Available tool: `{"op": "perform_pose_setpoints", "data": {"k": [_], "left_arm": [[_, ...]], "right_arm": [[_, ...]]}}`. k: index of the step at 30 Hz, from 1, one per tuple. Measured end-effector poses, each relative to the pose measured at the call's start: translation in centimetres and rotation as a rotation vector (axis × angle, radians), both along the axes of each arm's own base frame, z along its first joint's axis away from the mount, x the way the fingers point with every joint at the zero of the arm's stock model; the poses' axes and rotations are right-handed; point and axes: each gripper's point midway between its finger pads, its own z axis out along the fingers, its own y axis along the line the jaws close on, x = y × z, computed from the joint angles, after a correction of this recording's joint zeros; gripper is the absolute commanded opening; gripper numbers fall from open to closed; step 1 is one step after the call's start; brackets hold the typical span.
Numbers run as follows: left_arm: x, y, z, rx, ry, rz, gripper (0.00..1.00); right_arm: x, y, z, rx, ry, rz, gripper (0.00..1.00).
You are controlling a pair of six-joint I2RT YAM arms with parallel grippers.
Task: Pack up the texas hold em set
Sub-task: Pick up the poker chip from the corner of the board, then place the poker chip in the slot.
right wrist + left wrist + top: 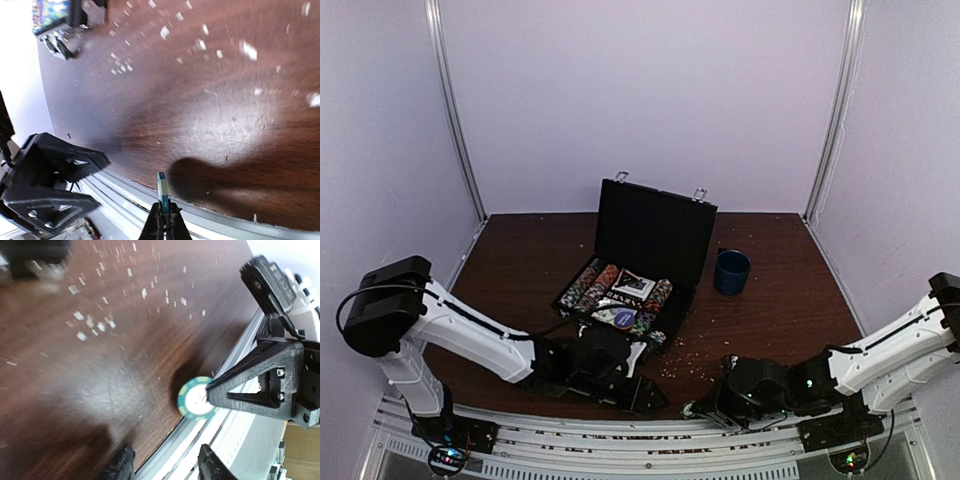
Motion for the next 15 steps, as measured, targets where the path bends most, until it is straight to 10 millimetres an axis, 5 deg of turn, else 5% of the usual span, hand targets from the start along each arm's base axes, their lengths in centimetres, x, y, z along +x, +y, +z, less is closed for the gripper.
{"op": "perform_pose_setpoints", "data": {"k": [7,12,15], "left_arm": [[4.5,2.8,4.9,-0.004,-0.068,0.162,0.52],[8.9,5.6,10.2,-0.045,-0.116,0.315,0.58],[11.3,7.7,12.9,-0.076,-0.137,0.402,0.61]], "right_arm": [[3.4,0.3,6.0,-0.048,-0.174,0.018,0.00],[9.0,0.4,12.5,-0.159,-0.386,0.064,0.00],[11.9,0.0,14.6,-0.257,-0.504,0.126,0.00]]}}
